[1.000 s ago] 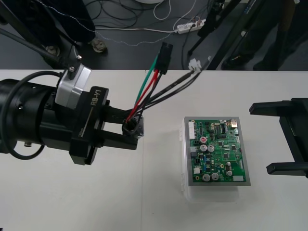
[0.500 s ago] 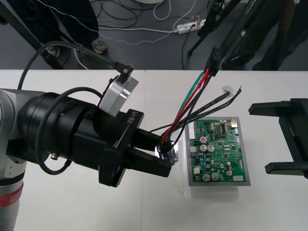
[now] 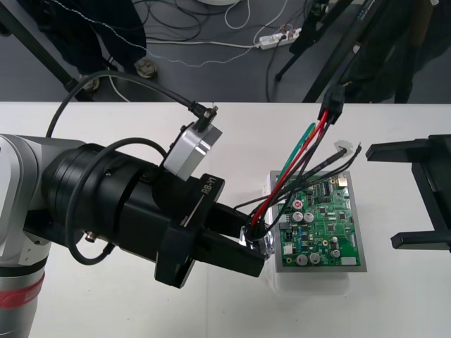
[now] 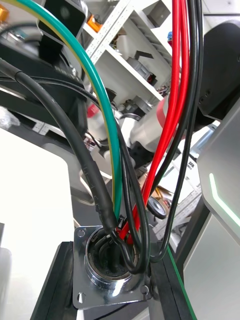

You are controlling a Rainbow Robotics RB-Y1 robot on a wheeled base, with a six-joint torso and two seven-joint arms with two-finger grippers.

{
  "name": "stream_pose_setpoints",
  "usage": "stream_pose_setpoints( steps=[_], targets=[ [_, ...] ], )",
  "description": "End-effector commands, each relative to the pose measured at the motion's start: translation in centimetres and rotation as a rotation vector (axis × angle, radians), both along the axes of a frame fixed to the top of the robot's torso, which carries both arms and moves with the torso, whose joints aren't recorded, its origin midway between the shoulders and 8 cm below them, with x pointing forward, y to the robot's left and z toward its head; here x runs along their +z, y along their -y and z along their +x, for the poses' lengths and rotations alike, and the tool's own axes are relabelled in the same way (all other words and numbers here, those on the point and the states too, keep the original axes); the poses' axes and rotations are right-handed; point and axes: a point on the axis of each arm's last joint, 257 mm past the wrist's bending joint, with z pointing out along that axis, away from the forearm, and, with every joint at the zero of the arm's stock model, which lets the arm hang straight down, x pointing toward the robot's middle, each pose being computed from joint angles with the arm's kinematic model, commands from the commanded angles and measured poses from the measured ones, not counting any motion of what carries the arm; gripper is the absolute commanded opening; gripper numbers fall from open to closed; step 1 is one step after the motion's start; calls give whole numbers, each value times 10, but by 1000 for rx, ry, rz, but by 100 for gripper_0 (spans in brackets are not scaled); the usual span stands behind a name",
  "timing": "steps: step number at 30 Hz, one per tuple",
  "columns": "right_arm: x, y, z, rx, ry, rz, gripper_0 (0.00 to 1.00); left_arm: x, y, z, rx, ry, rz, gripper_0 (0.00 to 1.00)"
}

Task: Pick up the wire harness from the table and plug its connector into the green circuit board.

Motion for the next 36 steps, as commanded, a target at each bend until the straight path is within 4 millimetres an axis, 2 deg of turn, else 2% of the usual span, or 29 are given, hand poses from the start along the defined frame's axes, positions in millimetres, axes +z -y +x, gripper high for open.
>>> stream_pose_setpoints(
  steps=[1, 7, 13, 22, 31, 36],
  targets=[
    [14, 5, 6, 9, -6, -12, 100, -13, -3, -24, -54, -37, 43, 0],
    [24, 24, 19, -5, -50, 23, 100, -17, -9, -30, -76, -54, 58, 0],
    [32, 25, 23, 0, -36, 15, 100, -17, -11, -29, -66, -65, 54, 0],
    [45, 3, 34, 99, -59, 49, 100, -22, -11, -32, -66, -117, 90, 0],
    [63, -18, 42, 178, -56, 70, 100, -56, -13, -32, -64, -158, 195, 0],
    [74, -29, 40, 240, -79, 92, 100, -76, -13, -31, -89, -208, 215, 0]
  ],
)
